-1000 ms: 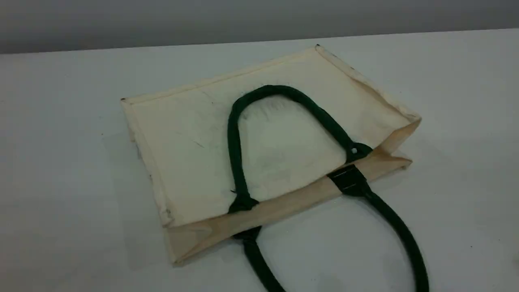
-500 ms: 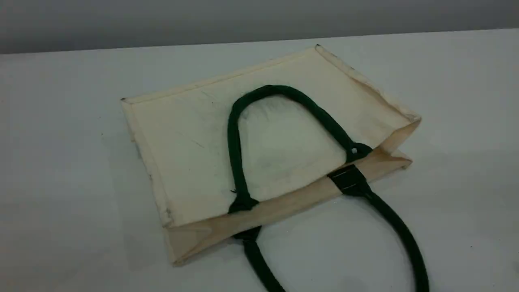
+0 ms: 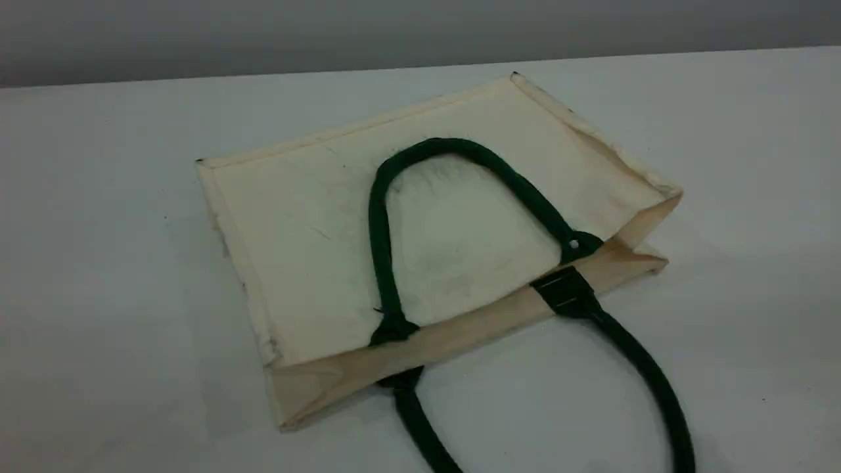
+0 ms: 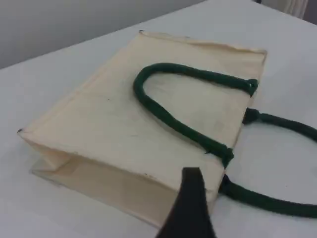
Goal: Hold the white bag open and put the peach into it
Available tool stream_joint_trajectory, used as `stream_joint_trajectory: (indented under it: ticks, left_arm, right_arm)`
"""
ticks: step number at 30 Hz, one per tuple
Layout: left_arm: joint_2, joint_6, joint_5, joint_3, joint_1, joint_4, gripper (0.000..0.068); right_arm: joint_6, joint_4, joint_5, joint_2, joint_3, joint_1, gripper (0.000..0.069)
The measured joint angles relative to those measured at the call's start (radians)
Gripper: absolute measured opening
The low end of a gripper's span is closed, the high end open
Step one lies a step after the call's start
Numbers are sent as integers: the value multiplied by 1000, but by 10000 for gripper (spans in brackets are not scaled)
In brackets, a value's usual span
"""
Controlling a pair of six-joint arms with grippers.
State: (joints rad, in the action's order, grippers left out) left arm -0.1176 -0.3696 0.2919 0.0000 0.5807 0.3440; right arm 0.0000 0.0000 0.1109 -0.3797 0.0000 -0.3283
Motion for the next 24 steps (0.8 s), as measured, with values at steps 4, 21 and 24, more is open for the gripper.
stream_joint_trajectory:
  ticks: [4, 21, 24]
  left_arm:
    - [0, 0, 0, 0, 0, 0, 573]
    - [0, 0, -1, 0, 0, 0, 573]
    - [0, 0, -2, 0, 0, 0, 573]
  right_arm:
    - [0, 0, 7, 17, 0, 8, 526]
    - [0, 84, 188, 382, 0, 252, 472]
    - [0, 86, 190, 382, 0, 280, 461]
